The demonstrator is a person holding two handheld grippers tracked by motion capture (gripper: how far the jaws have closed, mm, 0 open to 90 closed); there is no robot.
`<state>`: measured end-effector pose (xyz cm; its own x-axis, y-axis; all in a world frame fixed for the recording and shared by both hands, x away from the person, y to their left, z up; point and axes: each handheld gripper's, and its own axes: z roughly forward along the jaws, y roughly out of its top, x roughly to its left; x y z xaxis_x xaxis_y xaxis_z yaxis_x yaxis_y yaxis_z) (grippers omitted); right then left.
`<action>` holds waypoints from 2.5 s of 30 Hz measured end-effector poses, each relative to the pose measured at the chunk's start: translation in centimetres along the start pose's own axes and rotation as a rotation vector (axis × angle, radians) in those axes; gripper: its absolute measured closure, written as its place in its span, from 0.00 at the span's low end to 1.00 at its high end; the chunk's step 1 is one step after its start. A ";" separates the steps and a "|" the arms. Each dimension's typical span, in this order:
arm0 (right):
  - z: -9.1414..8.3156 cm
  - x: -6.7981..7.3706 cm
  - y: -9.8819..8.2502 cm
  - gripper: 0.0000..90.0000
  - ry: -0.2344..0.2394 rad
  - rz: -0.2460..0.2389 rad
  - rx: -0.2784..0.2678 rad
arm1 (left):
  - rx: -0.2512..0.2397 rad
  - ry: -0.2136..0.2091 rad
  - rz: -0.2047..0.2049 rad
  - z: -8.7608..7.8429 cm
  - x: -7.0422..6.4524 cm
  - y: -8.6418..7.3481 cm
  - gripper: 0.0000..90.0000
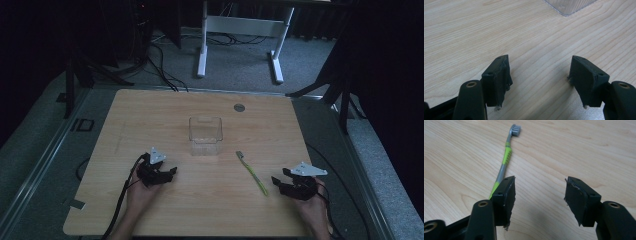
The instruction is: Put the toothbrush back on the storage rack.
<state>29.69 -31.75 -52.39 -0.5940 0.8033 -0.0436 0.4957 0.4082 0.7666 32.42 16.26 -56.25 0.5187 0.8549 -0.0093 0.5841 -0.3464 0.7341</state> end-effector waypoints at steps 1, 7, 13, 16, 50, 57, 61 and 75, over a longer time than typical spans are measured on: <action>-0.2 0.0 0.1 0.50 -0.001 -0.009 -0.003 | 0.000 0.000 0.000 0.0 0.0 0.0 0.37; -0.8 0.2 0.8 0.51 -0.002 -0.013 -0.009 | 0.000 0.000 0.000 0.0 0.0 0.0 0.37; -1.3 0.5 1.7 0.52 -0.005 -0.013 -0.018 | 0.000 0.000 0.000 0.0 0.0 0.0 0.37; -1.6 0.6 2.2 0.54 -0.003 -0.005 -0.017 | 0.000 0.000 0.000 0.0 0.0 0.0 0.37; -2.6 2.6 7.7 0.55 -0.050 -0.057 0.036 | 0.000 -0.001 -0.001 0.0 0.0 0.0 0.37; -2.4 2.8 8.8 0.55 -0.044 -0.081 0.044 | 0.001 0.000 0.001 0.0 0.0 0.0 0.37; -1.9 3.1 9.6 0.55 -0.047 -0.088 0.065 | 0.001 0.000 0.001 0.0 0.0 0.0 0.37; 0.1 3.5 10.9 0.55 -0.035 -0.091 0.146 | 0.000 0.000 0.000 0.0 0.0 0.0 0.37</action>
<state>33.07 -24.42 -44.23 -0.6199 0.7734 -0.1327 0.5289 0.5367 0.6574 32.42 16.26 -56.25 0.5191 0.8547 -0.0094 0.5840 -0.3466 0.7340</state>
